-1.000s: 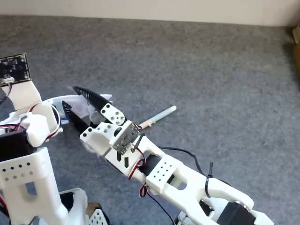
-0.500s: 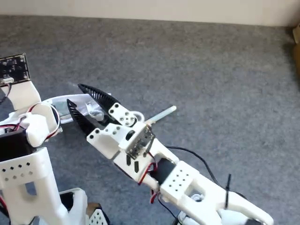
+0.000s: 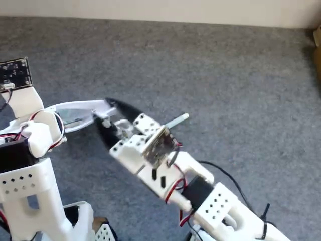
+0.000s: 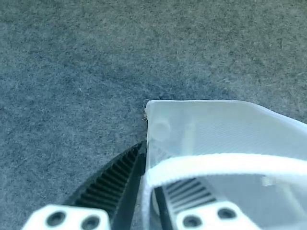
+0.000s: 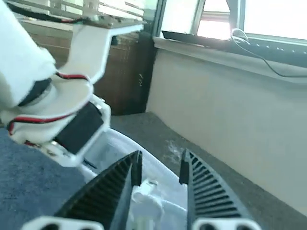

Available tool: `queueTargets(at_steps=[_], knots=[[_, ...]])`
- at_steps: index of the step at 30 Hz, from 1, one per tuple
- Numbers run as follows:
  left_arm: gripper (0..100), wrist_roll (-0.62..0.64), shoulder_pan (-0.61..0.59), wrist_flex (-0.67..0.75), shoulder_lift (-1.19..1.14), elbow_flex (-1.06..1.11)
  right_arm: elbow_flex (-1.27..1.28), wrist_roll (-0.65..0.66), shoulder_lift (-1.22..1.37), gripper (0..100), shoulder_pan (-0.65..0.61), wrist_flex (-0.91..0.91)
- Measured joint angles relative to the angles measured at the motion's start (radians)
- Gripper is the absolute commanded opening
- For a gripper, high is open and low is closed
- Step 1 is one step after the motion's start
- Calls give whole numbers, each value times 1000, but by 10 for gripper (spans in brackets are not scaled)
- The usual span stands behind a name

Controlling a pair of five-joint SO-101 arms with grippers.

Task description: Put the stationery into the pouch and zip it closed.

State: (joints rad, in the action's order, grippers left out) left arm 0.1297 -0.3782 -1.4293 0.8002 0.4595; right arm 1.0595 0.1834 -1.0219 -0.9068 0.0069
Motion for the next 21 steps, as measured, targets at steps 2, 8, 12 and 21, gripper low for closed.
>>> queueTargets(at_steps=[2,8,12,21], knots=[[7,0,0,0,0,0,0,-2,-5,124,52,49],[7,0,0,0,0,0,-87,-186,6,124,210,278],[7,0,0,0,0,0,-196,-284,55,124,273,454],[7,0,0,0,0,0,-402,-503,368,124,374,724]])
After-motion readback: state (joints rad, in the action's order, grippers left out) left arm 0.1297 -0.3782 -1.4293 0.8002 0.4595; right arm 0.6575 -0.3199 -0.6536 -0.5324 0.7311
